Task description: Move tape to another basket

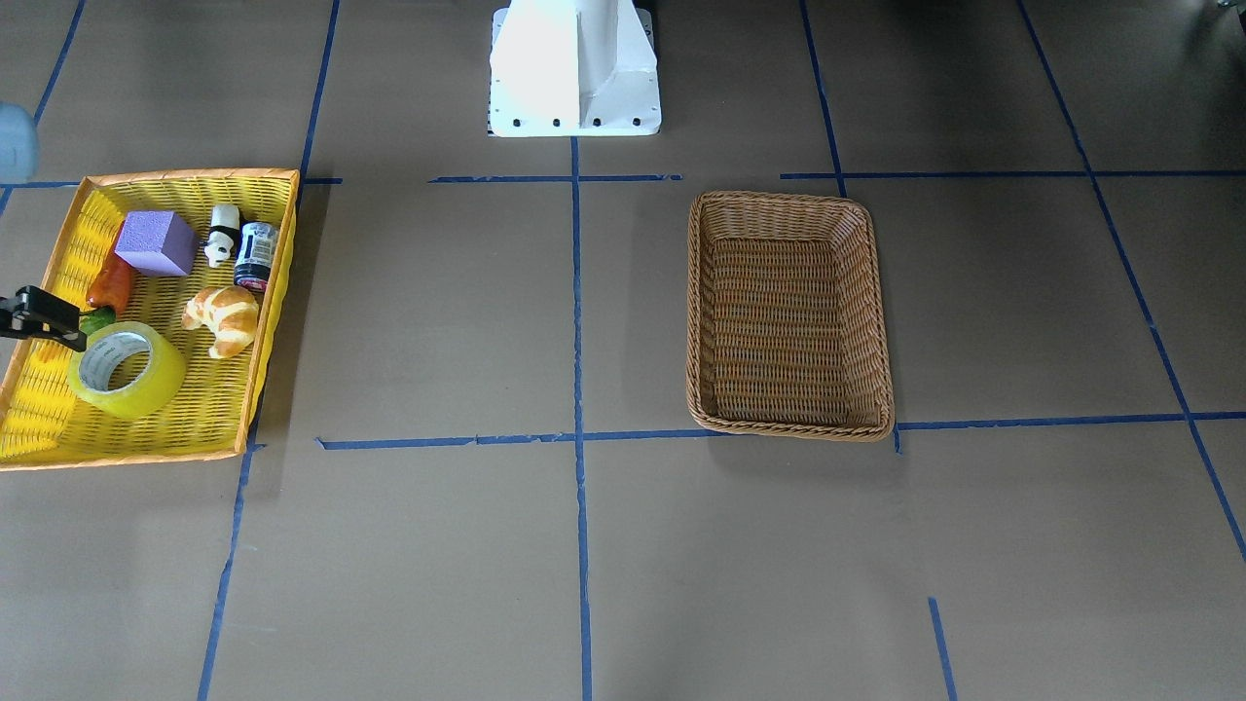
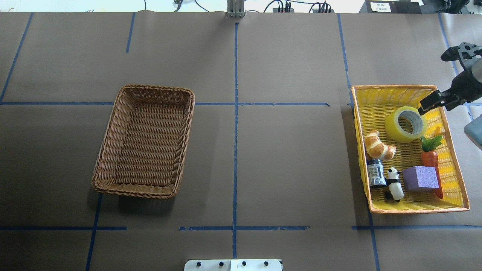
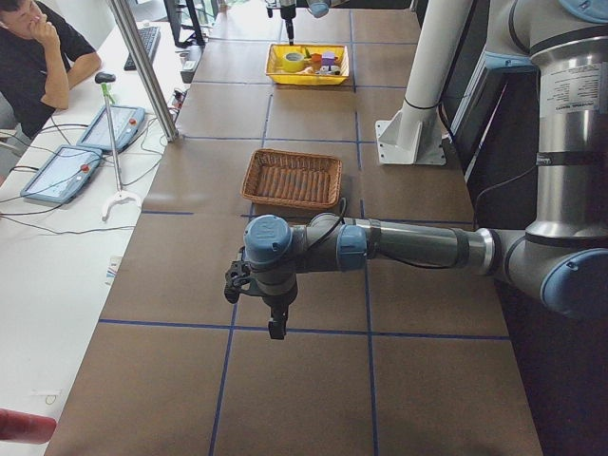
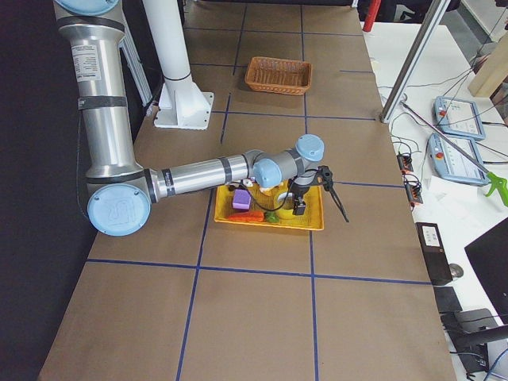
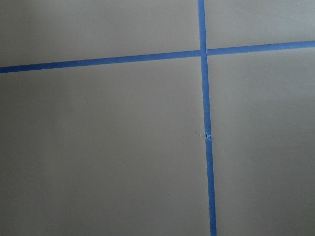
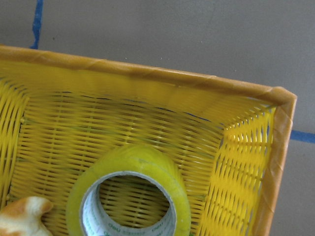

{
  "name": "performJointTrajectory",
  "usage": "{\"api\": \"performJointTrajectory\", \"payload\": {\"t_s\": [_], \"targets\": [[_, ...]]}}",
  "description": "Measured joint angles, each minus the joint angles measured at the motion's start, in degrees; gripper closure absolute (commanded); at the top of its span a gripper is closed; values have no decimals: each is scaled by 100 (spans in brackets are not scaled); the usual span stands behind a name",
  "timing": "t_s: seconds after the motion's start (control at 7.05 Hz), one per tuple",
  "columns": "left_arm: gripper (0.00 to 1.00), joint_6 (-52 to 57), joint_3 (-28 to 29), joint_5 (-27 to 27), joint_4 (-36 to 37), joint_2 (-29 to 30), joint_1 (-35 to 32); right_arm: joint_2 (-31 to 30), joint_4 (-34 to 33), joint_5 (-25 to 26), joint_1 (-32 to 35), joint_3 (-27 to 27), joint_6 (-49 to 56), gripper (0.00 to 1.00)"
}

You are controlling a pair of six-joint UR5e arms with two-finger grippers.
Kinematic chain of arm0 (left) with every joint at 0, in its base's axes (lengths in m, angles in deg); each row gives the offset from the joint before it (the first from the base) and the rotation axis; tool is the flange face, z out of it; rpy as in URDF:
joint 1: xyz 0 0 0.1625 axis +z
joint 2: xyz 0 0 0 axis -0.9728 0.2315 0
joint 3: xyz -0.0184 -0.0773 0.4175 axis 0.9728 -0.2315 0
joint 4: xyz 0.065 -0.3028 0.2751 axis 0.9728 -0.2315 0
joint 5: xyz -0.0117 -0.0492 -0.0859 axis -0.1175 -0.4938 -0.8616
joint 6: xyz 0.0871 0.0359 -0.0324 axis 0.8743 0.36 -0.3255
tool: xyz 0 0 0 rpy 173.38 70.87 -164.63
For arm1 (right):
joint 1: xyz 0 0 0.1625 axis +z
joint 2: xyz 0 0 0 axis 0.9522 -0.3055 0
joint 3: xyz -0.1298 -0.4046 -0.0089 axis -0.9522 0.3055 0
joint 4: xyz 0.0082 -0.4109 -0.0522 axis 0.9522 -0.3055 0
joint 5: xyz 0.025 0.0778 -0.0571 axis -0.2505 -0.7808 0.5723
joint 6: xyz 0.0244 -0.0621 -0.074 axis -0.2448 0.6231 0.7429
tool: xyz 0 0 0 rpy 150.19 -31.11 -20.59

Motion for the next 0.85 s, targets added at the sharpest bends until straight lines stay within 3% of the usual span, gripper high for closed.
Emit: {"api": "performJointTrajectory", "payload": {"t_s": [0.43, 0.85], "targets": [[0, -8, -64, -87, -3, -1, 0, 92, 269, 32, -139, 361, -232, 25], [0, -17, -74, -235, -9, -1, 0, 106, 285, 66, -255, 477, -235, 25]]}}
